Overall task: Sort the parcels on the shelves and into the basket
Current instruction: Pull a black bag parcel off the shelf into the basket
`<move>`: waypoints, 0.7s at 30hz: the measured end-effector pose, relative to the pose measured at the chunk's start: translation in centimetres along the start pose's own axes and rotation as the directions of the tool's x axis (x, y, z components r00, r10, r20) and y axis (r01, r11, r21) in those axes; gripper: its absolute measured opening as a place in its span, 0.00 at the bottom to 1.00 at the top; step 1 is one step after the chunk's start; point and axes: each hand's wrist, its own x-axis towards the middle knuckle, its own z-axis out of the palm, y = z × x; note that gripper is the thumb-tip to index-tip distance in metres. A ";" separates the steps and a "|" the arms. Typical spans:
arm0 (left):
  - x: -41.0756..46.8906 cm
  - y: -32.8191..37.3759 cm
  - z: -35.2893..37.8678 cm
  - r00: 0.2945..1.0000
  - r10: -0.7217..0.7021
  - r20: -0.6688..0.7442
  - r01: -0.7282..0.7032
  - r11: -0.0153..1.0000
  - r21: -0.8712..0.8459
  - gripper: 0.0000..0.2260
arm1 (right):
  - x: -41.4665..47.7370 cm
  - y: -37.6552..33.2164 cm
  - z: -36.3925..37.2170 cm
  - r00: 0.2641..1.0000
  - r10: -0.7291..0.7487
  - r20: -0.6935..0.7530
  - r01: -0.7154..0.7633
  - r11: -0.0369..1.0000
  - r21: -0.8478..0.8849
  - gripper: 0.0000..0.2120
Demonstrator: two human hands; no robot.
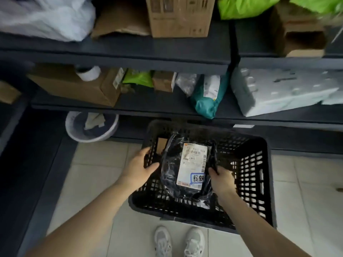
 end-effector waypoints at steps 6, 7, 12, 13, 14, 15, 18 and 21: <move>4.3 -6.7 1.8 0.994 -0.076 -0.072 0.089 0.978 0.191 0.25 | 4.9 4.5 6.5 0.989 0.146 0.033 -0.138 0.973 -0.188 0.11; 4.9 -7.6 2.2 0.995 -0.081 -0.059 0.091 0.977 0.193 0.25 | 5.5 5.0 7.6 0.985 0.166 0.046 -0.153 0.967 -0.206 0.11; 6.6 -10.0 3.6 0.999 0.021 -0.038 -0.016 0.991 0.133 0.19 | 7.7 7.1 13.0 0.975 0.186 0.123 -0.148 0.953 -0.264 0.11; 6.6 -10.2 3.7 0.998 0.034 -0.052 -0.028 0.994 0.103 0.19 | 8.0 7.4 14.0 0.970 0.194 0.146 -0.144 0.944 -0.297 0.11; 6.6 -10.3 3.8 0.997 0.041 -0.070 -0.036 0.997 0.071 0.20 | 8.3 7.8 14.8 0.965 0.201 0.169 -0.137 0.934 -0.329 0.10; 6.6 -10.5 3.8 0.995 0.053 -0.090 -0.049 0.998 0.046 0.20 | 8.6 8.1 15.7 0.961 0.207 0.186 -0.131 0.926 -0.354 0.11; 6.6 -10.8 3.9 0.990 0.069 -0.123 -0.069 0.998 0.005 0.20 | 9.4 8.9 17.7 0.956 0.216 0.200 -0.118 0.903 -0.414 0.11; 6.8 -11.0 4.2 0.989 0.060 -0.138 -0.064 0.998 -0.020 0.20 | 10.4 9.3 18.7 0.946 0.253 0.205 -0.125 0.863 -0.490 0.11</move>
